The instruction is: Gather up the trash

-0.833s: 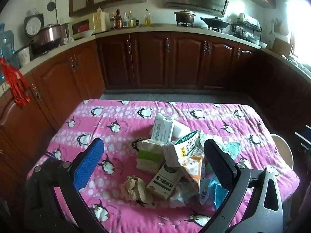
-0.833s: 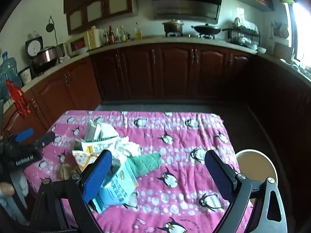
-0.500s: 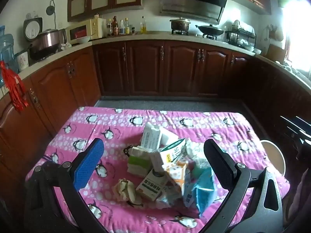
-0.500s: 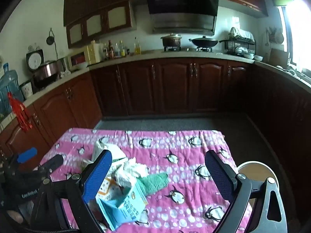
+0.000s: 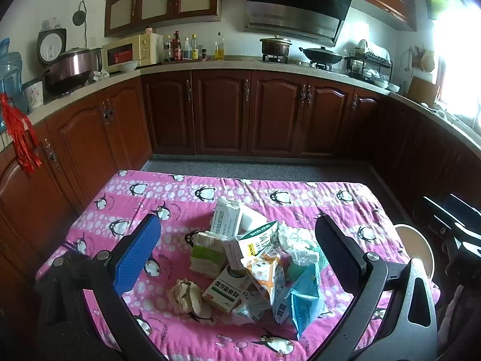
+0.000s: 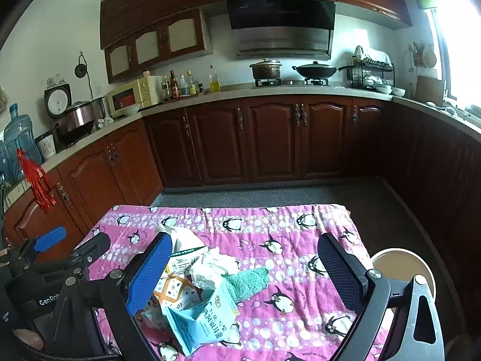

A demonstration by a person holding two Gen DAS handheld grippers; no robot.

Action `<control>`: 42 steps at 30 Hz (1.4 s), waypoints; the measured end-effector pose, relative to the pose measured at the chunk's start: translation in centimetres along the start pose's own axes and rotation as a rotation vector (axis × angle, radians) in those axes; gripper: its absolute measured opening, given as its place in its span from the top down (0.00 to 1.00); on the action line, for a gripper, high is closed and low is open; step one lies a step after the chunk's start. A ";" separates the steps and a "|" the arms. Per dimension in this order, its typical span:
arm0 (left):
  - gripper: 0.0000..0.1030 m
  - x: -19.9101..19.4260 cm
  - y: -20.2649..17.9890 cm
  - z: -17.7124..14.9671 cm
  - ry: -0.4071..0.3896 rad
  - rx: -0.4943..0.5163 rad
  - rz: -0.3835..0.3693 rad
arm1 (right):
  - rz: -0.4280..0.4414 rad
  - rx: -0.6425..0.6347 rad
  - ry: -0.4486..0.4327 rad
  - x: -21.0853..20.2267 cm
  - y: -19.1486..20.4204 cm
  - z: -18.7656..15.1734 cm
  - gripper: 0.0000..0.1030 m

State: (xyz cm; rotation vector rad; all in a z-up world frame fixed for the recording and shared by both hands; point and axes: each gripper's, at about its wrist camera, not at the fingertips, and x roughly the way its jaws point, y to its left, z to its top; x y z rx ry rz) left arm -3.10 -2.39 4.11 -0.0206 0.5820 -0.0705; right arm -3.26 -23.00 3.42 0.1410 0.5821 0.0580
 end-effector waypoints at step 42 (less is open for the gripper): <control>0.02 0.3 -0.2 -0.5 0.016 0.003 -0.011 | -0.030 -0.023 -0.030 -0.4 -0.3 0.2 0.07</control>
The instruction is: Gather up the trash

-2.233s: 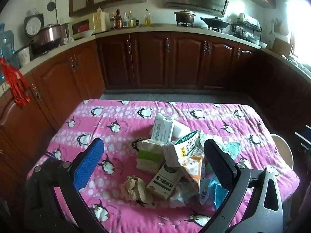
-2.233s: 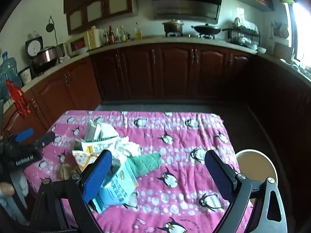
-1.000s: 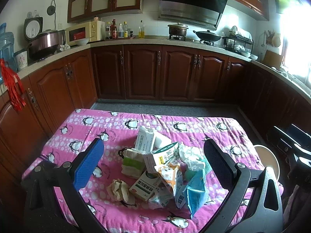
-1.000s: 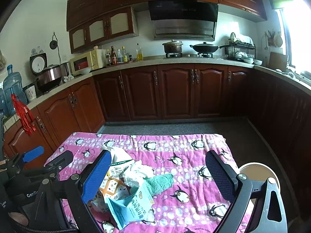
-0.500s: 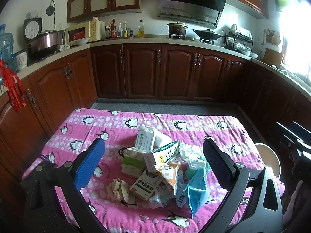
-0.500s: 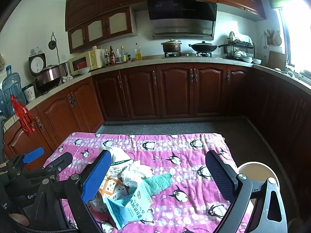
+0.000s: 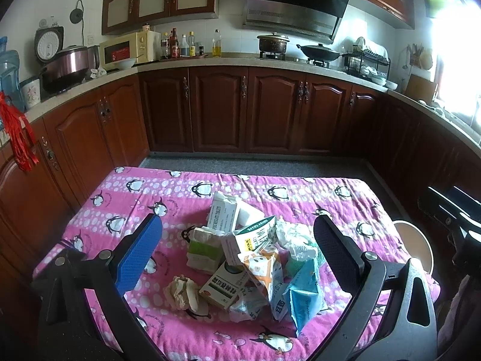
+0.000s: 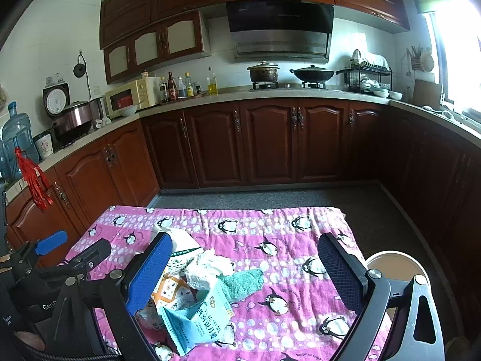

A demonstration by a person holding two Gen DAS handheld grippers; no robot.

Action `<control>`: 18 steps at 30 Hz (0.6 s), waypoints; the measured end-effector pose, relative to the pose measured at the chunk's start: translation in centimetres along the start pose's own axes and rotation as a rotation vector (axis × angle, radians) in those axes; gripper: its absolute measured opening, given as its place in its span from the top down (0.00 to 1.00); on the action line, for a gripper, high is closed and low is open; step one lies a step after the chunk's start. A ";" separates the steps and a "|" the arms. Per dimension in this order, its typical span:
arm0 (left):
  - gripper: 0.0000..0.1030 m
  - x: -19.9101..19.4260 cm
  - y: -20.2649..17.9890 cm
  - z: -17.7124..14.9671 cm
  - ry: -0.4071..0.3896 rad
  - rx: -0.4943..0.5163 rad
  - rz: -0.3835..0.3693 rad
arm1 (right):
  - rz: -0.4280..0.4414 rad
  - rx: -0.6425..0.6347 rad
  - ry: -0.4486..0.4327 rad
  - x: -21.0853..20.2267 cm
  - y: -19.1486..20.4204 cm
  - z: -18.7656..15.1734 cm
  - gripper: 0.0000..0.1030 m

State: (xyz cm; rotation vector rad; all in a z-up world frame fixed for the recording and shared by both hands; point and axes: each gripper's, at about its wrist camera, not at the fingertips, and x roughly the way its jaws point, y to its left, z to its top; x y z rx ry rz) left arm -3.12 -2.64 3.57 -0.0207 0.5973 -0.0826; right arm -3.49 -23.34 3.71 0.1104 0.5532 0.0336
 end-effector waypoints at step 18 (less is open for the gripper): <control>0.02 0.1 -0.2 0.0 0.003 -0.005 -0.013 | -0.008 -0.007 -0.004 0.2 -0.2 -0.1 0.06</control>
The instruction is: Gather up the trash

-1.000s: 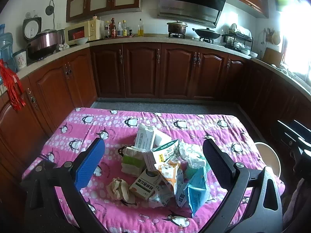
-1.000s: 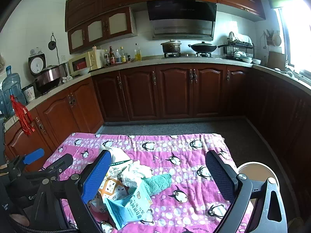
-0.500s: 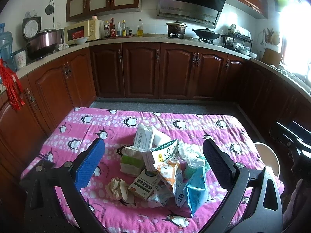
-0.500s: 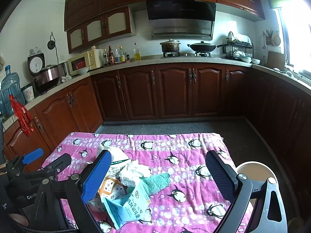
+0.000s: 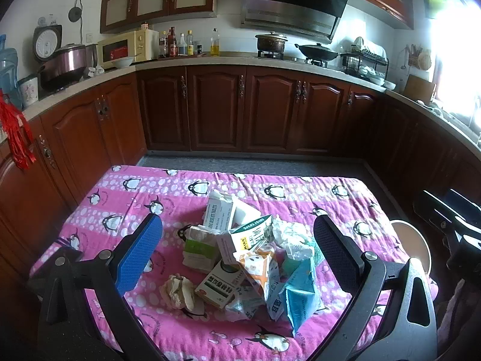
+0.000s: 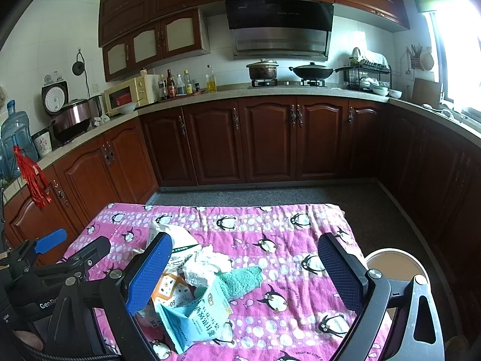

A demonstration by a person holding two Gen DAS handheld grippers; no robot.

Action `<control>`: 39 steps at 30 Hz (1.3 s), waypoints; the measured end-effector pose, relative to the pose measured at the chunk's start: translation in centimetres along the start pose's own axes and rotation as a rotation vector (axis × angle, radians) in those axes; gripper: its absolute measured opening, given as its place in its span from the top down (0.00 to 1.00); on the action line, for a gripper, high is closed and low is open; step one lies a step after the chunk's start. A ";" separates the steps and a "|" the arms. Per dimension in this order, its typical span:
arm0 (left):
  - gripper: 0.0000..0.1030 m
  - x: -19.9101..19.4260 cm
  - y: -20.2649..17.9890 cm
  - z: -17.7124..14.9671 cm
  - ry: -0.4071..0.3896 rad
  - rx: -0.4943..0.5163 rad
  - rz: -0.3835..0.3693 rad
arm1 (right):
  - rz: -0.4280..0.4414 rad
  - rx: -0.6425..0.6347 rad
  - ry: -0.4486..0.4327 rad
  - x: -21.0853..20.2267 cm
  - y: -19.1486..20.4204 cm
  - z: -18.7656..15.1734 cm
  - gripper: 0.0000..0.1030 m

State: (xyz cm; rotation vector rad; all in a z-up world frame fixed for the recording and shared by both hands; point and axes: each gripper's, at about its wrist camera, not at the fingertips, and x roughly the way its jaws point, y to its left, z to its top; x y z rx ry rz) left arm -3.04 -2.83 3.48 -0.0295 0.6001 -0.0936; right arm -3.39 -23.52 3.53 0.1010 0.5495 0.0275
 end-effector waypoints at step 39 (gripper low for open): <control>0.02 0.5 -0.3 -0.5 0.006 -0.010 -0.024 | -0.018 0.006 0.025 0.9 -0.4 -0.5 0.06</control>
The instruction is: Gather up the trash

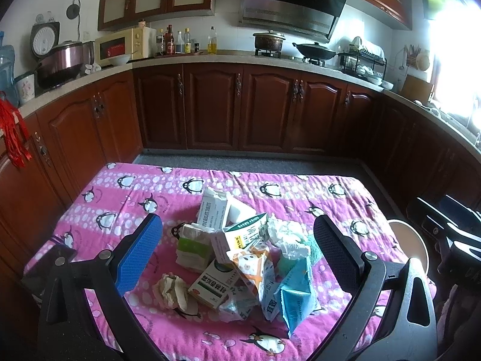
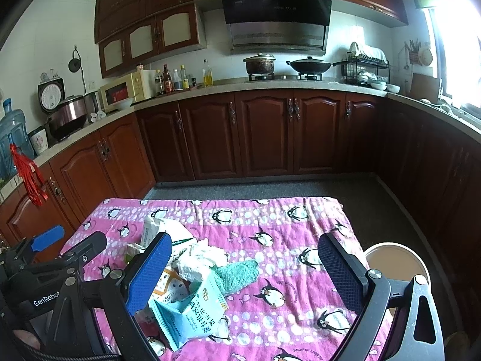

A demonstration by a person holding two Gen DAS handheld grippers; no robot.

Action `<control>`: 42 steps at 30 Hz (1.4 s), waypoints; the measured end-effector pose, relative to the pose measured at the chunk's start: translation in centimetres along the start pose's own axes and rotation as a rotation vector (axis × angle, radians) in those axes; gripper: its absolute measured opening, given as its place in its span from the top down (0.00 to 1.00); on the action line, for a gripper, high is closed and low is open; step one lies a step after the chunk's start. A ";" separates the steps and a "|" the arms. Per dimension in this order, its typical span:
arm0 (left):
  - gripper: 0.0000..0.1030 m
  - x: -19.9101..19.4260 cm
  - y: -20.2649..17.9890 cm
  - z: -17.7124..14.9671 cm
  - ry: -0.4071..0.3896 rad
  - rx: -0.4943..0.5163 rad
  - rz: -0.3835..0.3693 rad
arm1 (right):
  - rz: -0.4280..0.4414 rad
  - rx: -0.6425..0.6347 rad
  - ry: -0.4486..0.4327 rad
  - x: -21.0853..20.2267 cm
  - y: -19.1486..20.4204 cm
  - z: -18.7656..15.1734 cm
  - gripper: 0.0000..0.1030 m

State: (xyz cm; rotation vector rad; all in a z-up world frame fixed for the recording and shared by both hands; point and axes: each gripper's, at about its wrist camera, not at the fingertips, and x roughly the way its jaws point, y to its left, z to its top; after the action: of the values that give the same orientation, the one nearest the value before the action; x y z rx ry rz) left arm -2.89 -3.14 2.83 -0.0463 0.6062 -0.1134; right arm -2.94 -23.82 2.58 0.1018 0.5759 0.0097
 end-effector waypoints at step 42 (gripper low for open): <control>0.02 5.1 5.9 -1.2 0.180 -0.058 0.019 | 0.121 -0.042 0.302 7.7 -1.7 -3.1 0.01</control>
State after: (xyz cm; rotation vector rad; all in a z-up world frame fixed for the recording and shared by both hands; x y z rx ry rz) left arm 1.14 2.10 -1.45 -0.0874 0.7895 -0.0824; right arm 1.82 -24.90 -4.34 0.0952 0.8701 0.1572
